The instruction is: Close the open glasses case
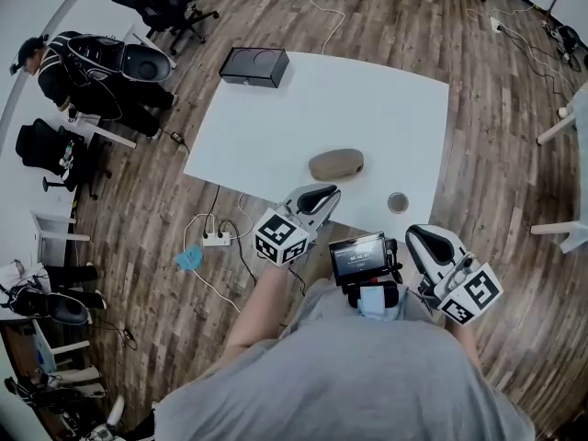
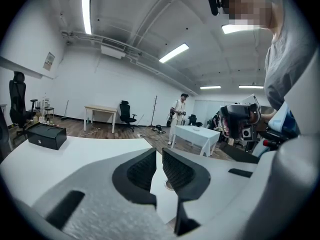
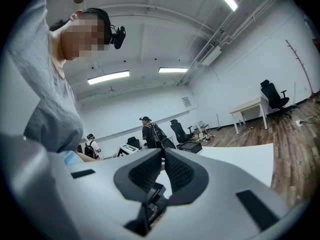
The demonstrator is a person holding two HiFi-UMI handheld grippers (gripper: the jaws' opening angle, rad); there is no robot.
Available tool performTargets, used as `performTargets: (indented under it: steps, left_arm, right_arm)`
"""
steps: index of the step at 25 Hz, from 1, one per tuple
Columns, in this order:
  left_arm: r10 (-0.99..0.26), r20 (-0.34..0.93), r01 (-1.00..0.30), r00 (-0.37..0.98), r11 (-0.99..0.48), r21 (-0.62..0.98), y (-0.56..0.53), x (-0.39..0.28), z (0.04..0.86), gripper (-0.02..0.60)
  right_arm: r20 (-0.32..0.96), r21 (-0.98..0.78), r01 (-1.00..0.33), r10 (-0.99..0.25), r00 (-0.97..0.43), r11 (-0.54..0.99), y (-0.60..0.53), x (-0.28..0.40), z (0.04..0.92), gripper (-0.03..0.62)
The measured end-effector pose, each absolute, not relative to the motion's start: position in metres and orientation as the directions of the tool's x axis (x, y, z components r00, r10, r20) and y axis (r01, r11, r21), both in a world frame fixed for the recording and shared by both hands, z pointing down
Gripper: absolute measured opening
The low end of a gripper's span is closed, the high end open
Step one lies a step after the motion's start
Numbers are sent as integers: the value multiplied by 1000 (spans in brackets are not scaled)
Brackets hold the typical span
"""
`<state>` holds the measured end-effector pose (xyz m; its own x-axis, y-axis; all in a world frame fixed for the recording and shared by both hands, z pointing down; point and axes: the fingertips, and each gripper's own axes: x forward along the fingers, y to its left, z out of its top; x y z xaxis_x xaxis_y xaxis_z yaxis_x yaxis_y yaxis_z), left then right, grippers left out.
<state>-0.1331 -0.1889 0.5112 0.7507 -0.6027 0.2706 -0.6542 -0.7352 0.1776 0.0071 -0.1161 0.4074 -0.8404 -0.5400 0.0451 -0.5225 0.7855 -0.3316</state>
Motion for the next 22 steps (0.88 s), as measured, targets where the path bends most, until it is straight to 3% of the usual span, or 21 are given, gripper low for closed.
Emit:
performTargets:
  steps: [22]
  left_arm:
    - [-608, 569, -707, 554, -704, -64, -228, -133, 619, 26]
  right_arm:
    - [56, -344, -535, -552, -832, 772, -117, 25, 417, 34]
